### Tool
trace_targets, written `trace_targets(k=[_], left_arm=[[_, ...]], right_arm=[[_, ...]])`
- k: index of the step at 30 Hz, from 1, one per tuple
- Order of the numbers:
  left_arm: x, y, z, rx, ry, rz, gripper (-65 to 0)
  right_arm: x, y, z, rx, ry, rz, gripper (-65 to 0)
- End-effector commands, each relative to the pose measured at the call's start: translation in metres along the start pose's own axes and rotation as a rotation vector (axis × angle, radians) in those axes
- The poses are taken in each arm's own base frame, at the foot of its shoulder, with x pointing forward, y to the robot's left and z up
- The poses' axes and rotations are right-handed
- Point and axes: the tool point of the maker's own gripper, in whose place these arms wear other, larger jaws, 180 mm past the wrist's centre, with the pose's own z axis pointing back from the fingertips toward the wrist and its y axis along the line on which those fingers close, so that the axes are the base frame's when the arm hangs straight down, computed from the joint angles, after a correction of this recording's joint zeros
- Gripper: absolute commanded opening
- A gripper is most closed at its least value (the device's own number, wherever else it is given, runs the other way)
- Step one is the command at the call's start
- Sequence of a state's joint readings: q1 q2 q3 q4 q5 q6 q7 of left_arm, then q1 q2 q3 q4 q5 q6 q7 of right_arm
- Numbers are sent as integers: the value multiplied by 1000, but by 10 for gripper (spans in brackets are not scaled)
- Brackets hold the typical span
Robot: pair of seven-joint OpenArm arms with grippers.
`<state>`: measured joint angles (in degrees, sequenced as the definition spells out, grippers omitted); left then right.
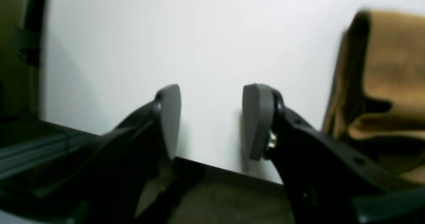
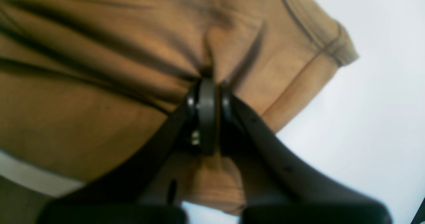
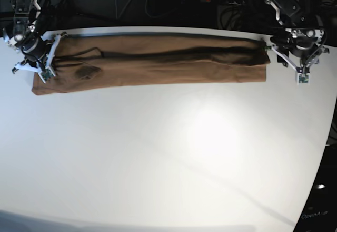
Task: Fold the T-shirt properly
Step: 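Lay the folded strip flat and open the left gripper, then move the left gripper to the strip's end and grasp it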
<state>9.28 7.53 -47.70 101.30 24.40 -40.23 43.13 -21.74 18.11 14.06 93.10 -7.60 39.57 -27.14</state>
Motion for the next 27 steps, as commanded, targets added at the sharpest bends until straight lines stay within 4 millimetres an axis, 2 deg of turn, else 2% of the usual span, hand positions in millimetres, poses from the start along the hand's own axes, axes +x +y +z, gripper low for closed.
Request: trace_targets(k=[1, 5, 7, 12, 20, 25, 27], left_arm=[[11, -5, 0, -13, -29, -12, -354], [7, -12, -1, -31, 44, -48, -354], [8, -9, 4, -18, 65, -52, -354], [27, -10, 13, -2, 52, -85, -353], [41, -34, 12, -53, 31, -100, -353], [29, -31, 14, -44, 108, -104, -352], [36, -24, 17, -28, 104, -102, -352]], right_arm=[[-9, -3, 2, -6, 48, 26, -649], [-9, -3, 2, -6, 48, 26, -649], [-9, -3, 2, -5, 48, 27, -649], [-5, 7, -2, 21, 41, 45, -649], [-1, 19, -5, 52, 38, 67, -649], [0, 19, -5, 52, 38, 69, -649], [0, 19, -5, 52, 38, 69, -649]])
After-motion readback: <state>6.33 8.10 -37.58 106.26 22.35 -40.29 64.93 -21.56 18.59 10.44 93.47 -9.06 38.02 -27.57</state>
